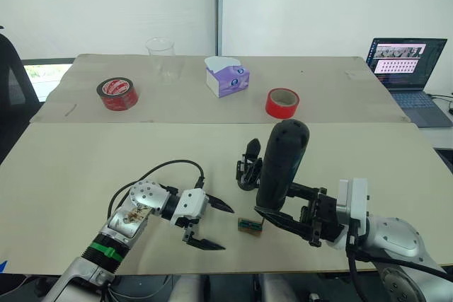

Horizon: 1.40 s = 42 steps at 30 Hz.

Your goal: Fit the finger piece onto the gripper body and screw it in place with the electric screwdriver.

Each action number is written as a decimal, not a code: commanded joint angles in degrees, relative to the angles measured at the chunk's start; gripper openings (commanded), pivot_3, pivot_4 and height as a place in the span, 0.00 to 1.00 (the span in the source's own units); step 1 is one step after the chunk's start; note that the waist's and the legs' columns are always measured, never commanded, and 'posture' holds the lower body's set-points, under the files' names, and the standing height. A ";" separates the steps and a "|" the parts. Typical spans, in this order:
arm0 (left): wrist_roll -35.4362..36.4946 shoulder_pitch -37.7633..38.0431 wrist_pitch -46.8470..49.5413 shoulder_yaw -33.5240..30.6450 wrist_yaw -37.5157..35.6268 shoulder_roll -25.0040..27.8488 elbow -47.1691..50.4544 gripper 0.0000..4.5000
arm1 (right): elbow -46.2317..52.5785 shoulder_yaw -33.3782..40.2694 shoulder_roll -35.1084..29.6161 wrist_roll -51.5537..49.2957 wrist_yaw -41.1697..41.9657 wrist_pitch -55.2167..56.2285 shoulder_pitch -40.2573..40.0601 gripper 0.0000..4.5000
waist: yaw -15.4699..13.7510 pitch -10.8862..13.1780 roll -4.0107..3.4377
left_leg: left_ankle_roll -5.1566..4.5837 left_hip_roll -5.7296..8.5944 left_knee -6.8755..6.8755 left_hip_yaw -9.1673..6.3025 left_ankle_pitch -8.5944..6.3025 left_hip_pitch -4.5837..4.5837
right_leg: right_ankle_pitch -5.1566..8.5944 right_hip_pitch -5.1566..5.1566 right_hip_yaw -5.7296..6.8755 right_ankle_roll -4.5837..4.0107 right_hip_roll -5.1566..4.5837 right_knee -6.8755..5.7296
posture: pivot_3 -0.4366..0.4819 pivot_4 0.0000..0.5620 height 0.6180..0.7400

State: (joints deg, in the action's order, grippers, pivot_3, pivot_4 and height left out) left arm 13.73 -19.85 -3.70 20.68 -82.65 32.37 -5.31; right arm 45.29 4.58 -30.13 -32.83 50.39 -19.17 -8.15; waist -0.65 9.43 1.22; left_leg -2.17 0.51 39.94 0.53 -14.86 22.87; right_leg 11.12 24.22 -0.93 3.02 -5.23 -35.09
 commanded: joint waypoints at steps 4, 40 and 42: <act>3.63 -0.65 5.69 -1.87 0.81 0.23 5.73 1.00 | 1.70 0.20 -0.86 -2.89 -0.53 1.53 2.61 0.42 | 0.01 0.00 0.00 | 0.00 -0.02 0.00 -0.01 0.00 -0.02 | 0.00 -0.01 0.00 0.00 0.02 -0.02 | 0.48 0.27 1.00; 0.92 -0.68 12.45 -0.04 5.67 5.61 16.24 1.00 | 0.46 -1.69 -2.12 -2.66 -1.31 1.83 3.49 0.42 | -0.09 0.01 0.00 | 0.00 -0.02 -0.02 -0.01 0.00 -0.02 | 0.03 -0.01 0.01 -0.02 0.04 0.02 | 0.48 0.27 1.00; -0.33 -3.71 9.94 0.66 5.08 3.55 10.15 1.00 | 0.32 -1.72 -2.21 -2.34 -1.15 2.10 3.50 0.42 | -0.24 0.01 0.01 | 0.00 -0.01 -0.02 -0.01 0.00 -0.02 | 0.03 -0.02 0.01 -0.01 0.02 0.03 | 0.48 0.27 1.00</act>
State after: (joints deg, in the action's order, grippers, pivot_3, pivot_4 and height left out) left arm 14.42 -21.14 9.14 21.00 -77.07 37.04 7.70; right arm 43.30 2.42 -32.12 -33.94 49.42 -18.92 -5.23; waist -0.89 9.43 1.23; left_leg -2.17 0.53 39.94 0.52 -14.85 22.86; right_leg 11.14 24.19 -0.90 3.00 -5.22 -35.08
